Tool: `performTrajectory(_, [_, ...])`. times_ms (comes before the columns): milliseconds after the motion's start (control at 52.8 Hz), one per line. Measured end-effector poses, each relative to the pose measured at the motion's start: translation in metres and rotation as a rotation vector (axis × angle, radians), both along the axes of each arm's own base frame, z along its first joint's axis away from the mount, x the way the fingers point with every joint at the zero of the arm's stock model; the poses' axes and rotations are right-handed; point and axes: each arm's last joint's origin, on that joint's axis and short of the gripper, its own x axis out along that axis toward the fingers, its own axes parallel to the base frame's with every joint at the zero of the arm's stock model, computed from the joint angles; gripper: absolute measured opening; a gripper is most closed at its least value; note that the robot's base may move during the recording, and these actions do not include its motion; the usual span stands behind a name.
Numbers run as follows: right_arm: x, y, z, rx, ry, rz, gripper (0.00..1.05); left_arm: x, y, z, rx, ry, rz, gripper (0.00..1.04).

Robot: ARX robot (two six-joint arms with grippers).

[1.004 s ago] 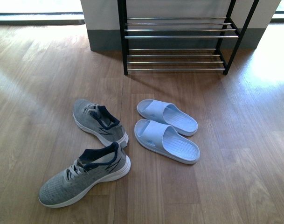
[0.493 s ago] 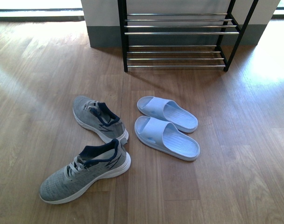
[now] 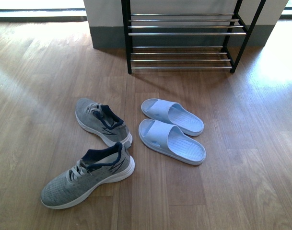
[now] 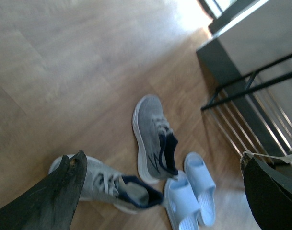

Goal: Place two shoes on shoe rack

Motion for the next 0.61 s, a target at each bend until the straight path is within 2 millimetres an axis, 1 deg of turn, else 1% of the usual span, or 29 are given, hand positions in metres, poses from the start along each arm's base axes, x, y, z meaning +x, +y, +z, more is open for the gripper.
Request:
performTrajectory(57, [0.000,0.000,0.000,0.000,0.000,0.000,0.96,0.013,-0.006,-0.010,-0.035,0.050,-0.018,0.95])
performTrajectory(152, [0.000,0.000,0.000,0.000,0.000,0.000,0.96,0.036,-0.018,-0.034,-0.095,0.147,-0.039,0.95])
performTrajectory(360, [0.000,0.000,0.000,0.000,0.000,0.000,0.96,0.077,-0.038,-0.073,-0.203,0.244,-0.061,0.95])
performTrajectory(417, [0.000,0.000,0.000,0.000,0.000,0.000,0.96,0.091,-0.044,-0.089,-0.229,0.286,-0.060,0.95])
performTrajectory(436, [0.000,0.000,0.000,0.000,0.000,0.000,0.96,0.096,-0.046,-0.098,-0.251,0.311,-0.062,0.95])
performTrajectory(474, [0.000,0.000,0.000,0.000,0.000,0.000,0.96,0.101,-0.049,-0.107,-0.266,0.341,-0.064,0.95])
performTrajectory(512, [0.000,0.000,0.000,0.000,0.000,0.000,0.96,0.107,-0.051,-0.122,-0.277,0.374,-0.056,0.95])
performTrajectory(606, [0.000,0.000,0.000,0.000,0.000,0.000,0.96,0.113,-0.054,-0.140,-0.312,0.420,-0.049,0.95])
